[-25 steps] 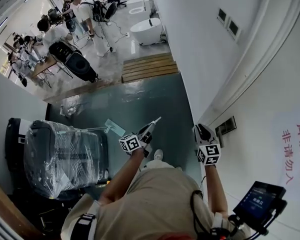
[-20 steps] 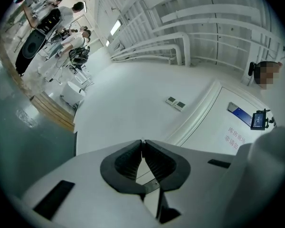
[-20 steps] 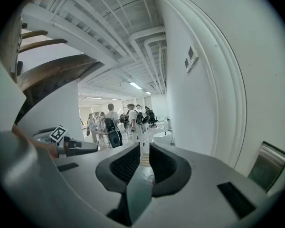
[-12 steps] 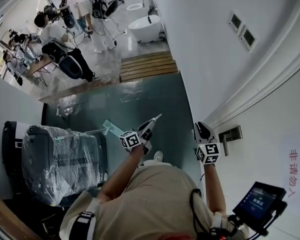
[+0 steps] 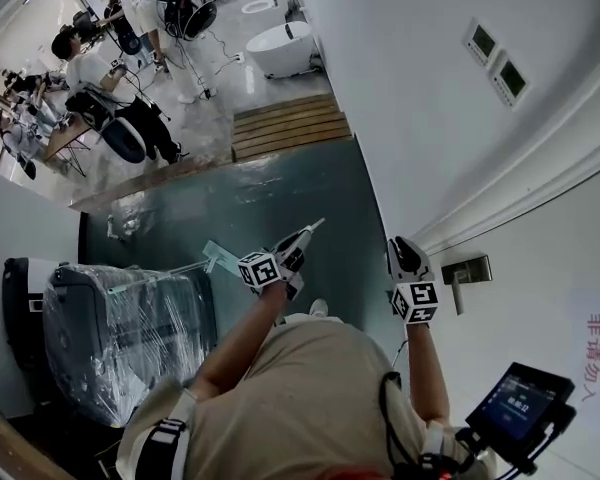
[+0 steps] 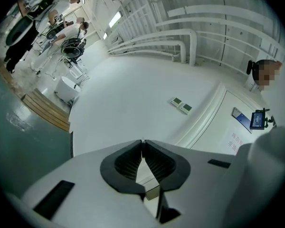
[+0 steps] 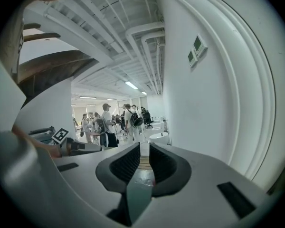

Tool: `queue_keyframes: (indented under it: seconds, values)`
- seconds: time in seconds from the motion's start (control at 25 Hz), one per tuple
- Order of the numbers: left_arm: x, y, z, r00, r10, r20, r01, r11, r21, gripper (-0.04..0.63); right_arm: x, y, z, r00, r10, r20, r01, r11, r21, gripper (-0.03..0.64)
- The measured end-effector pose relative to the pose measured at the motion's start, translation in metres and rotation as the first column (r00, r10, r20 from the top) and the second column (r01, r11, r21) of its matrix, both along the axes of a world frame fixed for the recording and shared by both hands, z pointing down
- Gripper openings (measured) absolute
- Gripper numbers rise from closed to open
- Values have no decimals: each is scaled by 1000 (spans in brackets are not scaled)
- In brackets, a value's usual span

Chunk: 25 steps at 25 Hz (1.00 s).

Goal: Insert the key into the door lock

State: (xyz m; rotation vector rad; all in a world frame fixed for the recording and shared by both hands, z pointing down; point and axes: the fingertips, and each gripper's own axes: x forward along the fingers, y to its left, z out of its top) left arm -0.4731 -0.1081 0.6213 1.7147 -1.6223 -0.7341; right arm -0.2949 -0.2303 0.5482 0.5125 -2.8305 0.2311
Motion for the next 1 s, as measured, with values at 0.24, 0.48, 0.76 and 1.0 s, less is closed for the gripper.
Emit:
queue_keyframes:
  seconds: [0.24,0.48,0.76,1.0]
  values:
    - [1,-24,3,996,88,-10,-88,996,-6,34,3,-6,4,997,79,0,-79,997,9,61]
    - [33,-63,-1,985,174,-7,-174,984,-37,35,46,-22,-2,988,150,-23,-150,989,15,61]
    - [87,-101,21,963,265,-54,-268,962,-48,35,92,-34,17,976,211,-61,-210,978,13,61]
    - [161,-133,22,925,370,-86,-375,925,-54,35,145,-54,10,960,267,-84,-266,964,17,61]
